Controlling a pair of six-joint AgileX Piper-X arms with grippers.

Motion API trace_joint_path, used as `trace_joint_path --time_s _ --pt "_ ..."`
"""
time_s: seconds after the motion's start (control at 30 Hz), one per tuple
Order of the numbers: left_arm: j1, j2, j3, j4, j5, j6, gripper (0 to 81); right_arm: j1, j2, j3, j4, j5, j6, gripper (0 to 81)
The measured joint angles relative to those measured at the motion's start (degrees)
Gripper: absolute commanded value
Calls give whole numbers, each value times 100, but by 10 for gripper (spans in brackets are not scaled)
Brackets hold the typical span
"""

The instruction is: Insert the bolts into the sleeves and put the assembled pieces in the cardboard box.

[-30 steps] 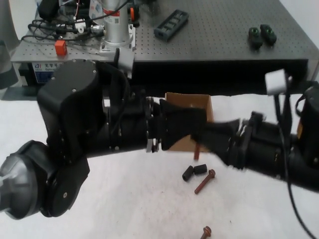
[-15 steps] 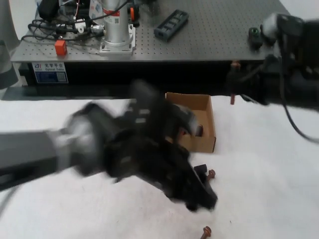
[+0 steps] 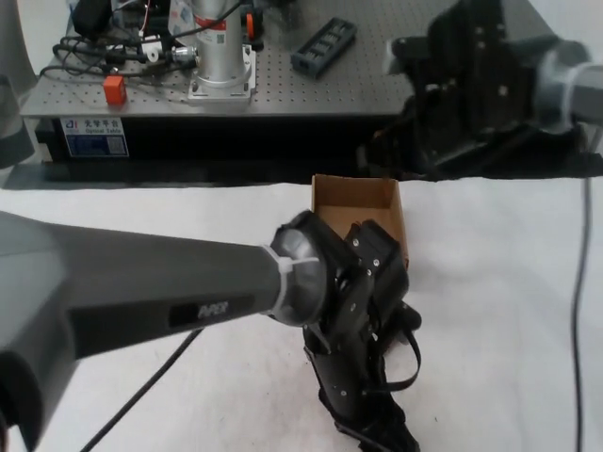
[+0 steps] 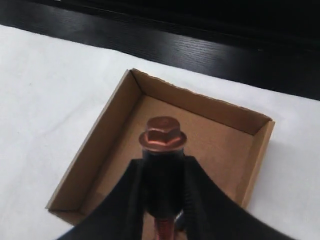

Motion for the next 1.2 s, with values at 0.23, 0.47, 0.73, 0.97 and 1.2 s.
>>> trace_joint_path --time_s 0.23,0.47,0.73,0.97,1.2 --pt "-67 15 -30 -2 2 0 372 43 637 -784 507 131 -44 11" --pt "-110 57 -40 -2 2 0 193 43 1296 -1309 905 492 -85 11" --pt "-139 55 -40 -2 229 0 230 43 1609 -1399 1221 529 -85 8" --pt "-165 69 -40 -2 230 -50 57 43 1630 -1419 1515 529 -85 279" --pt "-165 79 -40 10 230 -50 6 43 1549 -1419 1576 205 -85 377"
